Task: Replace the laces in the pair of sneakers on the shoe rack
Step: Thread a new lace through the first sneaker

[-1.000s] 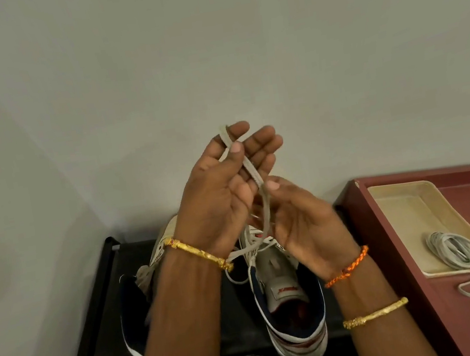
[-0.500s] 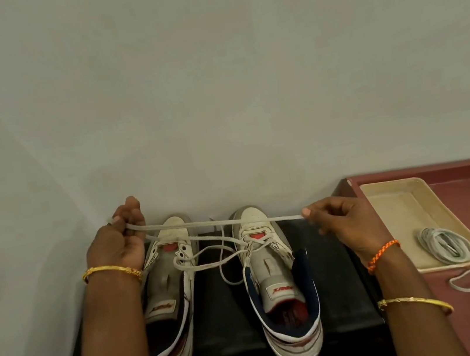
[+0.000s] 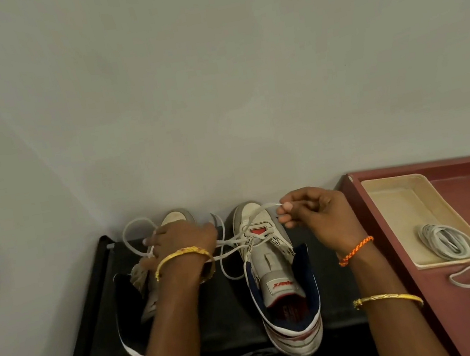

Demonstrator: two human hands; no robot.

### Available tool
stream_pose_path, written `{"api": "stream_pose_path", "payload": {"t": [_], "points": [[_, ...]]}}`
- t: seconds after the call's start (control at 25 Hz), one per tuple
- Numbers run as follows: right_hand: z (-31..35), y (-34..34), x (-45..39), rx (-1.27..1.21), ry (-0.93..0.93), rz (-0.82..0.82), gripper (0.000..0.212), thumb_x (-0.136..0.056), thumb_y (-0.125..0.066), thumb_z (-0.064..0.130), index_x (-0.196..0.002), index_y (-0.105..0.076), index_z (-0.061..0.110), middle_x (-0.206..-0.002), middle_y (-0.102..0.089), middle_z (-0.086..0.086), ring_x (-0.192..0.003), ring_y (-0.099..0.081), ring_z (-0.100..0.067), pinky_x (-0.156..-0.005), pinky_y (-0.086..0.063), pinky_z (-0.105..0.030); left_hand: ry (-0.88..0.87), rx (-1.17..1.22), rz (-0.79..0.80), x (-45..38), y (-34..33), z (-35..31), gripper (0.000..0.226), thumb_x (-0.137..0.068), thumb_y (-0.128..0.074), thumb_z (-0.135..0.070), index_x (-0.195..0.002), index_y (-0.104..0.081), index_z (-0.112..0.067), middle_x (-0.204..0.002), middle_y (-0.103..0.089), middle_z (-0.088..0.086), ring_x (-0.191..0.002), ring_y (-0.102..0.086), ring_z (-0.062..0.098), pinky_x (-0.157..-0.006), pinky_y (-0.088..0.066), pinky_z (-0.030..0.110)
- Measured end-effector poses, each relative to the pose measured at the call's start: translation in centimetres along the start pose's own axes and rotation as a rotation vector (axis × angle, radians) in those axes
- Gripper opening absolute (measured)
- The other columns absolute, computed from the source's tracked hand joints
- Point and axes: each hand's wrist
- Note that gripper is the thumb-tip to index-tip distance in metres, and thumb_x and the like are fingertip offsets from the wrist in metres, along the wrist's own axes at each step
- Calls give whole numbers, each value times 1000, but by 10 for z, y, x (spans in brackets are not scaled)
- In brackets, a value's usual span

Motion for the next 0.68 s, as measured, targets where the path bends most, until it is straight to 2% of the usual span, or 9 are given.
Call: {"api": "stream_pose_path", "payload": {"t": [0.08,0.16,0.24,0.36,0.4,0.48,0.52,0.6,0.68], "points": [[2,-10,0,126,96,43,8,-86,-62,2,-86,-69,7,-71,-67,1,-63,-62,-2,-63,-53,-17,-302,-96,-52,15,-3,-13,64,-90,-47,-54,-137,-41,-10,-144,-41,12,-133,-37,31,-108,-27,45],[-1,-16,-1,223,145,62,4,-83,-68,12,-83,-71,14,-75,-69,3,-69,-60,-2,-66,-50,-14,-667,97,53,31,-5,-27,47,-94,-50,-41,-135,-48,-19,-139,-49,0,-129,-43,19,-106,-31,32],[-5,-17,-2,216,141,50,3,-82,-70,15,-83,-72,14,-79,-70,-2,-72,-61,-5,-68,-50,-15,-822,241,133,40,-13,-32,30,-92,-56,-31,-120,-62,-19,-119,-64,-3,-111,-56,10,-93,-40,21],[-21,-15,-5,249,57,-1,1,-82,-71,15,-82,-71,15,-77,-69,-3,-74,-61,-11,-68,-51,-21,-661,518,175,24,-38,-24,5,-87,-65,-18,-86,-68,-15,-78,-69,0,-71,-65,6,-65,-48,13],[-28,-12,-5,299,-14,-12,3,-82,-71,16,-85,-69,16,-78,-67,-2,-76,-61,-13,-68,-51,-22,-611,556,156,19,-45,-20,7,-87,-65,-14,-80,-66,-14,-74,-69,2,-65,-64,6,-61,-48,12],[-41,-8,-5,426,-231,41,17,-82,-72,24,-95,-65,15,-87,-66,-1,-85,-61,-15,-73,-51,-25,-548,515,108,11,-55,-16,7,-87,-64,-9,-81,-67,-9,-78,-70,8,-61,-62,5,-58,-47,10],[-47,-8,-4,489,-335,107,25,-81,-72,28,-99,-65,13,-92,-66,-2,-89,-61,-16,-76,-51,-27,-545,453,87,8,-60,-15,6,-87,-64,-11,-84,-69,-8,-82,-71,9,-65,-62,7,-62,-48,12],[-51,-13,-3,609,-416,196,30,-80,-72,30,-102,-66,11,-99,-66,-5,-94,-61,-18,-80,-51,-29,-544,236,20,8,-74,-18,10,-89,-61,-17,-88,-70,-12,-90,-71,4,-84,-63,15,-83,-44,25],[-50,-20,-5,693,-394,167,26,-85,-66,23,-108,-67,11,-107,-66,-8,-100,-60,-20,-85,-49,-30,-503,6,-69,11,-87,-23,15,-92,-55,-23,-93,-70,-22,-99,-68,-2,-106,-54,18,-99,-26,37]]}}
Point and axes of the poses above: each hand's wrist, its own x-axis away from the middle knuckle, its own y-axis out of the back of the hand, z = x × y
